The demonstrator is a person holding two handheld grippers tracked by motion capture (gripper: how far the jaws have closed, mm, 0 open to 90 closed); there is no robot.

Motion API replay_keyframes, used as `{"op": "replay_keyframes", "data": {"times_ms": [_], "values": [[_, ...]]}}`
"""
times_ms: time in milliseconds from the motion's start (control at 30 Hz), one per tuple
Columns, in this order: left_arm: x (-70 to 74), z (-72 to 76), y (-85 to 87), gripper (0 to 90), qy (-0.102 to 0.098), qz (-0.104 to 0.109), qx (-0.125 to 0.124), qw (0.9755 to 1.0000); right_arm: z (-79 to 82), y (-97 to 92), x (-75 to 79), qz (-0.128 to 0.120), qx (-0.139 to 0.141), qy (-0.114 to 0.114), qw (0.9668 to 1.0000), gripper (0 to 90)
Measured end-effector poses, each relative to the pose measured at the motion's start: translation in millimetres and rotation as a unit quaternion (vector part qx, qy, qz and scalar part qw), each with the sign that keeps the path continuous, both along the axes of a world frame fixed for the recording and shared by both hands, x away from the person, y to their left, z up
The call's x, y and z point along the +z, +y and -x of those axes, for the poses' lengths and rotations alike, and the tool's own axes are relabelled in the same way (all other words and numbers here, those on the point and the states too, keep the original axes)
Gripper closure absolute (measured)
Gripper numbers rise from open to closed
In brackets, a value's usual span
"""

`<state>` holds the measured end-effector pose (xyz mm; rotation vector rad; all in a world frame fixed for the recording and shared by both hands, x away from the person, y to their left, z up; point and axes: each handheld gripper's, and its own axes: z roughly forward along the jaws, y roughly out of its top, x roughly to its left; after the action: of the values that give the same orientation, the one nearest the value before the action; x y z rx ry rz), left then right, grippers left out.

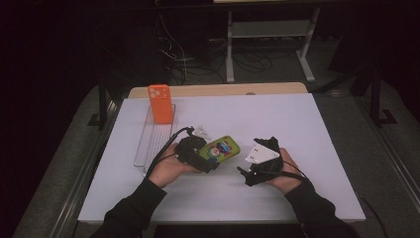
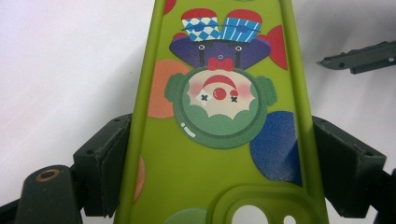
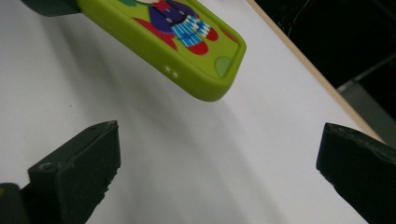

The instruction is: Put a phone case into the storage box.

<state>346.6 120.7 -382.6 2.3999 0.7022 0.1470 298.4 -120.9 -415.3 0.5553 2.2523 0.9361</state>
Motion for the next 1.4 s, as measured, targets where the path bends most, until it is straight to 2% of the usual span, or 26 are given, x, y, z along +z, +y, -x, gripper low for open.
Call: {"op": "replay_keyframes", "data": {"times_ms": [67, 100, 167, 367, 500, 533, 600, 633, 667, 700, 733, 767, 833, 900, 967, 1000, 1033, 1067, 1133, 1167, 1200, 1267, 1300, 1333, 1367, 1400], "values": [[0.9, -0.6, 1.0, 15.4, 0.001, -0.006, -0.005, 1.0, 1.6, 1.9, 0.0, 0.013, 0.004, -0.014, 0.9998, 0.0], [-0.6, 0.8, -0.9, 15.5, 0.002, 0.009, 0.008, 0.9999, 2.9, 2.9, -0.3, 0.022, 0.006, -0.023, 0.9995, 0.0], [-0.8, 1.0, -1.3, 15.4, 0.002, 0.012, 0.01, 0.9999, 4.6, 4.9, -1.0, 0.041, 0.01, -0.041, 0.9983, 0.0], [-1.6, 0.9, -1.6, 15.4, 0.005, 0.012, 0.01, 0.9999, 9.4, 11.6, -5.9, 0.093, 0.028, -0.082, 0.9919, 0.0], [-0.8, 0.9, -0.8, 15.5, 0.008, 0.008, 0.008, 0.9999, 11.5, 13.7, -7.5, 0.141, 0.045, -0.116, 0.9822, 0.0], [-1.3, 1.3, -1.4, 15.5, 0.009, 0.013, 0.013, 0.9998, 11.9, 14.5, -8.2, 0.145, 0.047, -0.122, 0.9807, 0.0], [-0.2, 0.0, 0.4, 15.5, 0.008, 0.0, 0.0, 1.0, 13.3, 17.0, -10.2, 0.15, 0.039, -0.149, 0.9766, 0.0], [-0.3, -0.2, 0.5, 15.5, 0.008, -0.001, 0.0, 1.0, 12.9, 16.8, -9.7, 0.166, 0.045, -0.159, 0.9721, 0.0], [-0.4, -0.3, 0.6, 15.5, 0.009, -0.002, 0.0, 1.0, 13.3, 17.3, -9.8, 0.173, 0.046, -0.167, 0.9695, 0.0], [-0.6, -0.3, 0.5, 15.5, 0.009, -0.002, 0.0, 1.0, 13.8, 18.6, -10.7, 0.168, 0.045, -0.171, 0.9697, 0.0], [-1.0, 0.3, -0.2, 15.5, 0.01, 0.004, 0.004, 0.9999, 14.4, 19.4, -11.0, 0.175, 0.047, -0.179, 0.9671, 0.0], [-1.1, 0.3, -0.2, 15.5, 0.01, 0.004, 0.004, 0.9999, 14.0, 19.1, -10.3, 0.19, 0.052, -0.187, 0.9624, 0.0], [-1.1, 0.2, -0.1, 15.5, 0.011, 0.004, 0.004, 0.9999, 15.3, 21.3, -11.8, 0.195, 0.051, -0.196, 0.9595, 0.0], [-0.6, 0.0, 0.3, 15.5, 0.011, 0.002, 0.004, 0.9999, 16.3, 22.7, -12.5, 0.211, 0.054, -0.209, 0.9534, 0.0], [-0.8, 0.0, 0.3, 15.5, 0.011, 0.003, 0.003, 0.9999, 17.1, 24.2, -13.5, 0.219, 0.059, -0.22, 0.9489, 0.0], [-1.0, 0.2, 0.1, 15.5, 0.012, 0.004, 0.004, 0.9999, 17.7, 25.0, -14.6, 0.226, 0.059, -0.233, 0.944, 0.0], [-0.7, -0.5, 0.8, 15.5, 0.01, -0.003, -0.002, 0.9999, 18.1, 25.6, -14.7, 0.232, 0.059, -0.239, 0.9411, 0.0], [-0.5, -0.4, 0.5, 15.4, 0.01, -0.003, -0.003, 0.9999, 18.4, 26.5, -14.9, 0.236, 0.062, -0.24, 0.9396, 0.0], [-1.3, 0.9, -1.3, 15.5, 0.011, 0.007, 0.005, 0.9999, 20.3, 28.9, -15.5, 0.236, 0.061, -0.249, 0.9374, 0.0], [-0.4, 0.1, -0.5, 15.5, 0.01, -0.002, -0.003, 0.9999, 20.9, 29.8, -15.6, 0.238, 0.062, -0.254, 0.9353, 0.0], [-0.1, 0.1, -0.6, 15.5, 0.009, -0.003, -0.005, 0.9999, 21.7, 31.5, -15.9, 0.242, 0.063, -0.262, 0.932, 0.0], [0.1, 0.6, -1.2, 15.5, 0.01, -0.003, -0.006, 0.9999, 22.6, 33.4, -15.9, 0.249, 0.07, -0.268, 0.9282, 1.2], [-0.6, 1.9, -2.6, 15.5, 0.012, 0.007, 0.002, 0.9999, 23.0, 34.5, -16.4, 0.248, 0.072, -0.27, 0.9278, 1.3], [-0.5, 2.1, -2.8, 15.5, 0.011, 0.006, 0.001, 0.9999, 21.0, 34.9, -15.9, 0.261, 0.089, -0.28, 0.9196, 2.0], [0.3, 1.6, -2.1, 15.5, 0.01, -0.003, -0.007, 0.9999, 21.3, 35.9, -15.9, 0.263, 0.089, -0.28, 0.919, 3.1], [0.1, 1.5, -2.4, 15.5, 0.009, -0.002, -0.01, 0.9999, 21.4, 36.9, -16.3, 0.268, 0.091, -0.283, 0.9165, 3.7]]}}
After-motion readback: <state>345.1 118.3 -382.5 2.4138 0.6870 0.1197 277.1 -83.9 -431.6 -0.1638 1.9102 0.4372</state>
